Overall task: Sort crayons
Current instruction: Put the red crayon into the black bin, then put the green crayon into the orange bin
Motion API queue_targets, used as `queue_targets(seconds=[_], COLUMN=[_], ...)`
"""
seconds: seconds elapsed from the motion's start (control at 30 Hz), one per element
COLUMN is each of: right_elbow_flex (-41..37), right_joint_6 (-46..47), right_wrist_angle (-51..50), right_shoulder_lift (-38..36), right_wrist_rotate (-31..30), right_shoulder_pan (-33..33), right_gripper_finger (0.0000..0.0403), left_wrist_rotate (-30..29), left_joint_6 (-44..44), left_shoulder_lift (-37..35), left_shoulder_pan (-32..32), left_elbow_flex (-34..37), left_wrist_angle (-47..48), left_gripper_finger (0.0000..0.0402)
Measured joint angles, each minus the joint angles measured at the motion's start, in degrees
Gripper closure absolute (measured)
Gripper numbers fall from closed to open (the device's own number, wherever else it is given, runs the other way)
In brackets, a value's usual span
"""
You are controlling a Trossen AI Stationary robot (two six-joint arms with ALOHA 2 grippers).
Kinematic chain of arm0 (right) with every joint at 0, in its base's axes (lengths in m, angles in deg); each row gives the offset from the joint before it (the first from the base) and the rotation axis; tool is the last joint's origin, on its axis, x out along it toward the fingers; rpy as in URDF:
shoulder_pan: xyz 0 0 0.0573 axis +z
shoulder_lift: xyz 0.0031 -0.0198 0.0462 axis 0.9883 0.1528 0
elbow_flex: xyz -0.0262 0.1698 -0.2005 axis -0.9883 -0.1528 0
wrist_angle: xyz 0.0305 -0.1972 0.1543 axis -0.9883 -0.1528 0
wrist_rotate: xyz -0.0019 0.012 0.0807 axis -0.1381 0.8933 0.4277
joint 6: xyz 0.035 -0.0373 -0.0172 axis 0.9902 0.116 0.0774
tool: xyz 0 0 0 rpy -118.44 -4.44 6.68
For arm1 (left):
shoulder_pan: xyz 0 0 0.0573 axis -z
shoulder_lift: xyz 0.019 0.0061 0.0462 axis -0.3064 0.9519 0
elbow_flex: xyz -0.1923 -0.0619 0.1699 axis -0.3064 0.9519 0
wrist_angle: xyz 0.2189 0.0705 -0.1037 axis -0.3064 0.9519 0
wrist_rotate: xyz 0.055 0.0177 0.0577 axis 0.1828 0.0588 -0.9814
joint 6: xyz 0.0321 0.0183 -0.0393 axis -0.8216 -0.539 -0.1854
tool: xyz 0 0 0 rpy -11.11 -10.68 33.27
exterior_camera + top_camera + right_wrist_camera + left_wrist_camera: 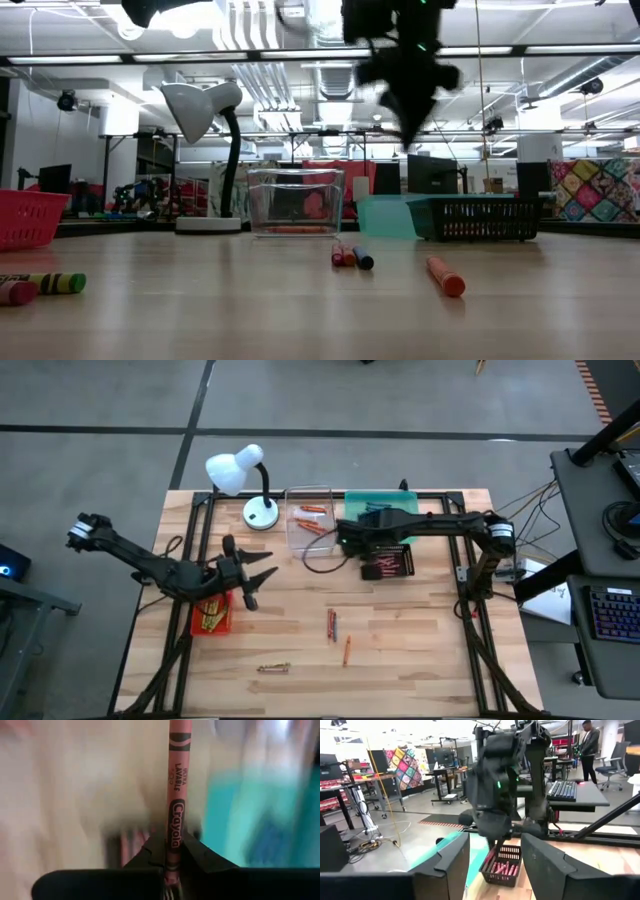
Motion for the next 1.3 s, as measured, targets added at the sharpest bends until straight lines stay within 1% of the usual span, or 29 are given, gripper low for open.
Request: queue_targets(seconds=[0.1, 0.2, 0.47, 0.63, 0.77, 0.87, 1.0, 1.13, 1.3], right_elbow_flex=[-3.98, -8.89, -18.81, -22.64, -24.88, -26.72, -28.65, -28.61, -26.5], right_joint_6=[2.78, 2.65, 2.14, -0.15, -0.59, -1.71, -2.1, -2.06, -0.97], right_wrist_angle=[-7.86, -9.09, -7.14, -1.09, 1.24, 4.09, 6.86, 7.26, 7.28], right_shoulder_lift=[-0.18, -1.48, -5.77, -8.13, -8.41, -8.41, -8.39, -8.39, -8.41], right_wrist_rotate=[-5.74, -8.36, -8.6, -8.18, -7.25, -7.14, -7.12, -7.15, -7.18], right_shoulder_pan=[-0.79, -1.78, -6.31, -9.09, -9.71, -9.69, -9.71, -9.7, -9.69], right_gripper_finger=[0.0389, 0.039, 0.039, 0.039, 0.0388, 0.0371, 0.0332, 0.0297, 0.0275], left_wrist_rotate=[-0.04, -0.06, -0.07, -0.07, -0.07, -0.07, -0.07, -0.07, -0.07], left_joint_6=[-0.02, -0.04, -0.69, -0.64, 0.06, -0.09, -0.21, 0.86, 3.15], left_shoulder_lift=[-1.5, -2.48, -2.84, -2.22, -1.94, -1.99, -1.91, -1.53, -0.43], left_shoulder_pan=[-0.08, -0.09, -0.18, -0.31, -0.31, -0.56, -0.68, -0.68, -0.68], left_elbow_flex=[0.04, 0.08, 0.18, 0.17, 0.17, 0.17, -0.1, -0.11, -0.09], left_wrist_angle=[2.17, 2.79, 2.92, 2.88, 2.88, 2.75, 2.62, 2.63, 2.69], left_gripper_finger=[0.0242, 0.0242, 0.0242, 0.0242, 0.0242, 0.0242, 0.0242, 0.0242, 0.0242])
